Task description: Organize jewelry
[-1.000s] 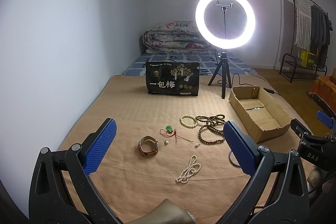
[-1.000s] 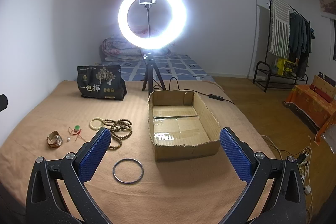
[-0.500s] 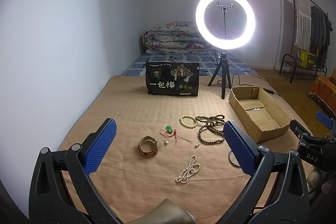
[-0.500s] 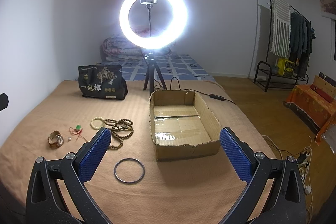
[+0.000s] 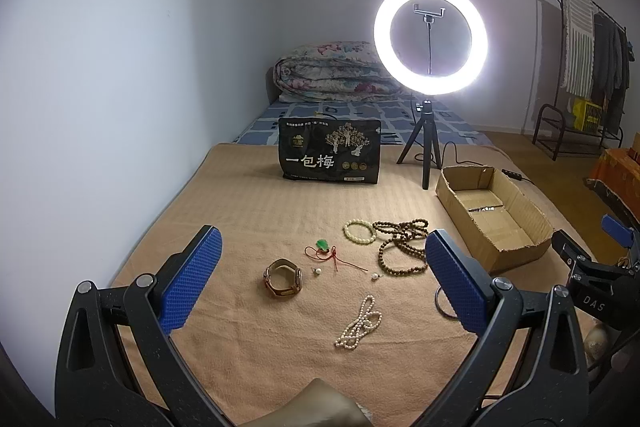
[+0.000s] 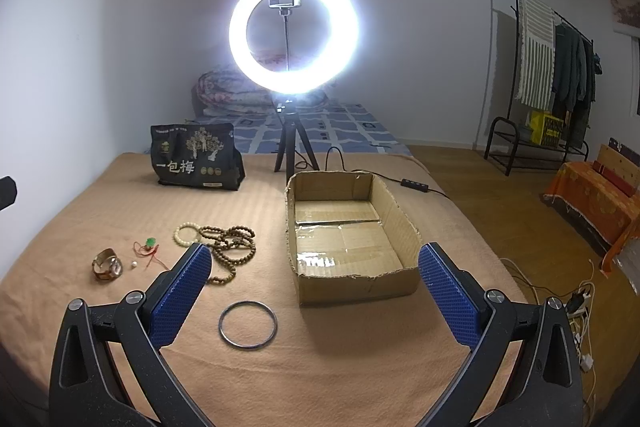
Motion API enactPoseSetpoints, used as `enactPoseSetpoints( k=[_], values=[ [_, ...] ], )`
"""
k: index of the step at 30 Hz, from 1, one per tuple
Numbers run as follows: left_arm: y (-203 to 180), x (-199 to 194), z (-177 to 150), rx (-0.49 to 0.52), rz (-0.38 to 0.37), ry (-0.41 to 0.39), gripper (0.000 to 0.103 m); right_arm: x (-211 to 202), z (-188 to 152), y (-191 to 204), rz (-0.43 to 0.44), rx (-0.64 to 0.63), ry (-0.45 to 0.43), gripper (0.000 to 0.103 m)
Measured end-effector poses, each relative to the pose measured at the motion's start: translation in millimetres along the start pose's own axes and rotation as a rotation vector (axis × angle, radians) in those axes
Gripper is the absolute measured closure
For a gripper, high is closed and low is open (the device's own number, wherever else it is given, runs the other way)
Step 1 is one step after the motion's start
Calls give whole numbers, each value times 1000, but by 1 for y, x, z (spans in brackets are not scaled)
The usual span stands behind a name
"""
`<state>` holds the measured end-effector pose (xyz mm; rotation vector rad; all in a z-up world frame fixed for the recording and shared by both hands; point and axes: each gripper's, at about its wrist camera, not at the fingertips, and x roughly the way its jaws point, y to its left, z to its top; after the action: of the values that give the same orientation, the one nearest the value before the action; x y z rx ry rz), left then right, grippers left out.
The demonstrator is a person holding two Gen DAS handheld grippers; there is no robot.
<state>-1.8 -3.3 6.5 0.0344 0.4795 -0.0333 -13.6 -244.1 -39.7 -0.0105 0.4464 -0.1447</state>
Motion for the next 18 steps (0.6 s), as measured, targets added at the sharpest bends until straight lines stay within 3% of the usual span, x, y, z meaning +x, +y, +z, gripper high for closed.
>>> enactPoseSetpoints(
  k=[18],
  values=[
    [-3,-1,0,-5,0,2,0,2,-1,0,5,2,4,0]
  ],
)
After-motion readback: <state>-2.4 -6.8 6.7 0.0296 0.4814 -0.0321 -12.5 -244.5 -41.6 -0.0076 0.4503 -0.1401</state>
